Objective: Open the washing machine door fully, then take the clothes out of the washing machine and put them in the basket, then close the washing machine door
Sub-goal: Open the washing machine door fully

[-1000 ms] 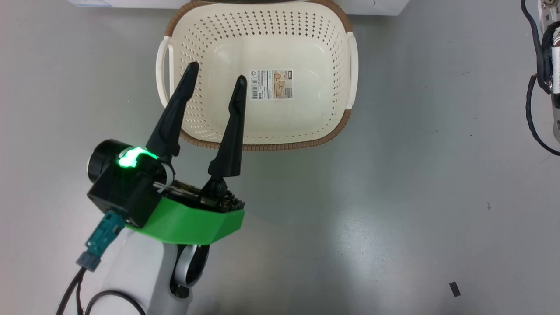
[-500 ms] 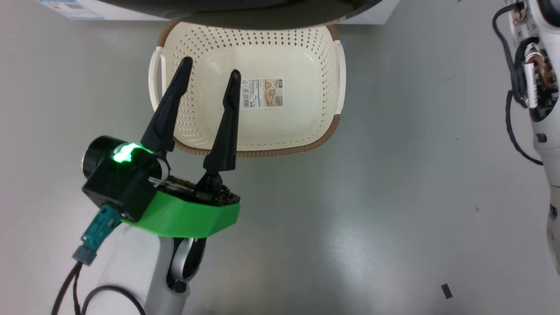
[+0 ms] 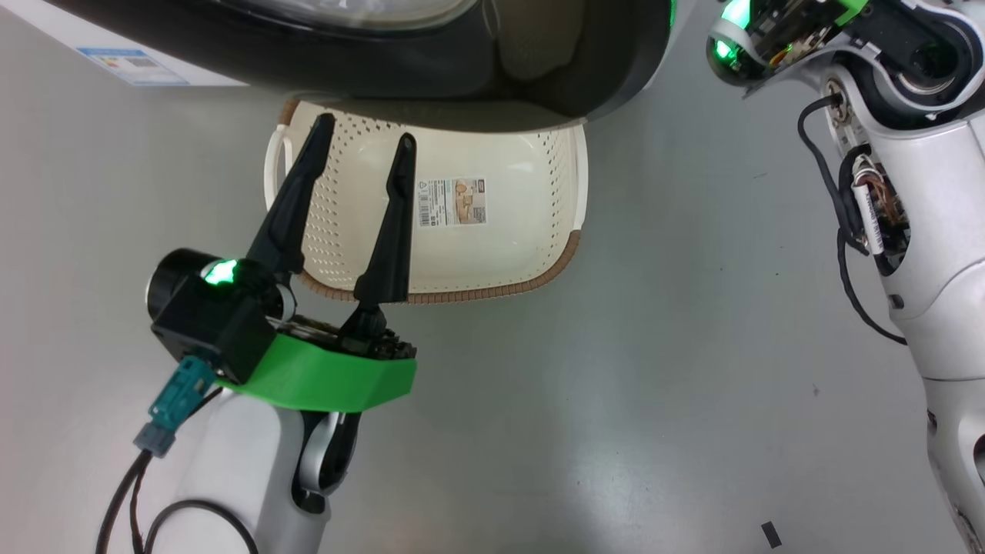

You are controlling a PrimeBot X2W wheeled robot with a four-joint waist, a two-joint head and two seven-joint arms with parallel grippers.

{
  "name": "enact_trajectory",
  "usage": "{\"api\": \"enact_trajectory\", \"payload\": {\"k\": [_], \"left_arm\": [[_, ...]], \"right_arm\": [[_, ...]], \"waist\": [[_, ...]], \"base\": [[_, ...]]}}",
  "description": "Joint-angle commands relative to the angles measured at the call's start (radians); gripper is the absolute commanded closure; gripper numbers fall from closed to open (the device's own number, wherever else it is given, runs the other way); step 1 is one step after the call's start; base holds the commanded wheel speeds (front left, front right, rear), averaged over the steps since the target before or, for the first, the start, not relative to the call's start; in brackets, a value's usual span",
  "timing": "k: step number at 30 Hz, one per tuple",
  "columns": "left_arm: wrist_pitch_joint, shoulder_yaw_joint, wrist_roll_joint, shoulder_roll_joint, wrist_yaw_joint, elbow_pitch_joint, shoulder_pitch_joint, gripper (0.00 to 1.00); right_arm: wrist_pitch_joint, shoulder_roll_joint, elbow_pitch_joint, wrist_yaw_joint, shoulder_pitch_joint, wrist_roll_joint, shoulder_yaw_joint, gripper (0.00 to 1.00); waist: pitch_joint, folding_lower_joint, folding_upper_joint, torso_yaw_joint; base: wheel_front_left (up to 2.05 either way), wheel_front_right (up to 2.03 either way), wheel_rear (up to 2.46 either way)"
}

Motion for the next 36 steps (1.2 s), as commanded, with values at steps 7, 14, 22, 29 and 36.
{"api": "enact_trajectory", "payload": {"k": [7, 14, 22, 29, 36], "left_arm": [[-0.008, 0.04, 0.006, 0.019, -0.008, 0.003, 0.038, 0.0], [-0.008, 0.046, 0.004, 0.019, -0.011, 0.02, 0.053, 0.0], [-0.008, 0.053, 0.005, 0.019, -0.016, 0.03, 0.061, 0.0], [-0.008, 0.059, 0.005, 0.019, -0.019, 0.024, 0.06, 0.0], [-0.008, 0.072, -0.007, 0.019, -0.011, 0.004, 0.049, 0.0]], "right_arm": [[0.021, 0.037, -0.024, 0.001, 0.07, -0.003, 0.028, 1.0], [0.022, 0.045, -0.017, 0.001, 0.108, -0.002, 0.037, 1.0], [0.02, 0.05, -0.008, 0.001, 0.126, -0.004, 0.039, 1.0], [-0.067, 0.046, 0.011, 0.001, 0.119, -0.053, 0.024, 0.6], [-0.188, 0.009, -0.021, 0.001, 0.132, -0.142, 0.0, 0.0]], "waist": [[-0.052, 0.0, 0.0, -0.015], [-0.083, 0.0, 0.0, -0.02], [-0.098, 0.0, 0.0, -0.023], [-0.085, 0.0, 0.0, -0.028], [-0.062, 0.0, 0.0, -0.035]], "base": [[0.0, 0.0, 0.0], [0.0, 0.0, 0.0], [0.0, 0.0, 0.0], [0.0, 0.0, 0.0], [0.0, 0.0, 0.0]]}}
